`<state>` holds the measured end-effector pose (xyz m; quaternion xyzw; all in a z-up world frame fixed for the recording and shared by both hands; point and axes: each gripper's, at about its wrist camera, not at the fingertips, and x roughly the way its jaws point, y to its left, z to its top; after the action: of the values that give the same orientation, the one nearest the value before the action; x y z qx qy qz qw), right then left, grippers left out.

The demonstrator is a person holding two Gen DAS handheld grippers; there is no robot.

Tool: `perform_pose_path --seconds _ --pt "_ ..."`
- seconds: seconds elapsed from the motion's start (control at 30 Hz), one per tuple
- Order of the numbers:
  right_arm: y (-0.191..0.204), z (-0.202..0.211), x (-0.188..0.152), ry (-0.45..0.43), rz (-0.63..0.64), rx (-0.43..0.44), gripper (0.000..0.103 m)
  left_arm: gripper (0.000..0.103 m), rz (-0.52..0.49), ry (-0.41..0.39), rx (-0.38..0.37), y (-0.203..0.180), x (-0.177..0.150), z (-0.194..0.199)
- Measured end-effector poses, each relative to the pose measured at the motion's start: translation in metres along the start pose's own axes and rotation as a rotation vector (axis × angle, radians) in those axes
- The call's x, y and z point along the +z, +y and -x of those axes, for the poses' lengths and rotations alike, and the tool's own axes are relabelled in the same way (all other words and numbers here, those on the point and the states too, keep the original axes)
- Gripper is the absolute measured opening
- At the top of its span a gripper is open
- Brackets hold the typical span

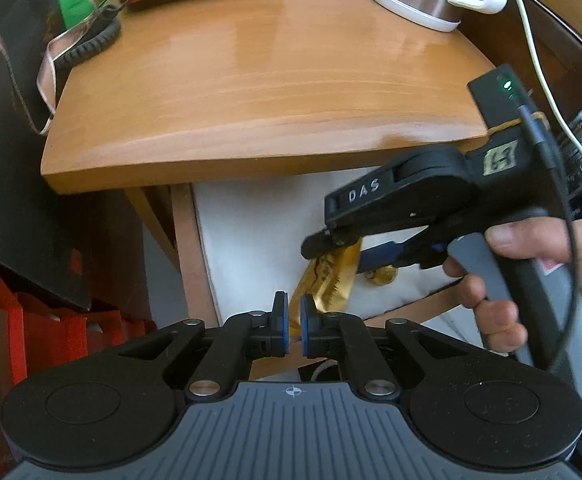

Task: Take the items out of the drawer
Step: 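Grasp the upright packet with the right tool while the left tool holds it, then open the left tool while the right tool lifts the packet out of the drawer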

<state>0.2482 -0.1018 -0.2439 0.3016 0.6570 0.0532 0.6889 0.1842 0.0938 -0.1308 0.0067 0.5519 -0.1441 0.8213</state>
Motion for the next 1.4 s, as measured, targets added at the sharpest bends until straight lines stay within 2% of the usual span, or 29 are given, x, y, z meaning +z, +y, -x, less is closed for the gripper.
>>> perform_pose_path --seconds 0.1,0.27,0.67,0.8,1.07,1.17,1.4 --pt "-0.003 0.002 -0.006 -0.01 0.013 -0.004 0.023 0.006 0.013 0.007 0.003 0.0 -0.002 -0.002" --pt "-0.012 0.023 -0.017 -0.061 0.0 0.037 0.019 0.006 0.03 0.01 0.01 -0.001 -0.003 -0.002" --pt "-0.048 0.096 -0.05 -0.162 -0.075 0.196 0.019 0.007 0.034 0.004 0.02 -0.017 -0.003 0.005" --pt "-0.054 0.119 -0.046 -0.169 -0.093 0.254 0.018 0.007 0.033 0.008 0.021 -0.023 -0.001 0.005" --pt "-0.035 0.154 -0.03 -0.264 -0.017 0.305 0.019 0.009 0.022 0.01 0.019 -0.029 0.007 0.004" --pt "-0.025 0.161 -0.017 -0.303 0.025 0.279 0.019 0.012 0.013 0.011 0.015 -0.031 0.012 0.001" --pt "0.002 0.155 0.025 -0.351 0.112 0.237 0.019 0.013 -0.005 0.018 0.001 -0.038 0.025 -0.014"
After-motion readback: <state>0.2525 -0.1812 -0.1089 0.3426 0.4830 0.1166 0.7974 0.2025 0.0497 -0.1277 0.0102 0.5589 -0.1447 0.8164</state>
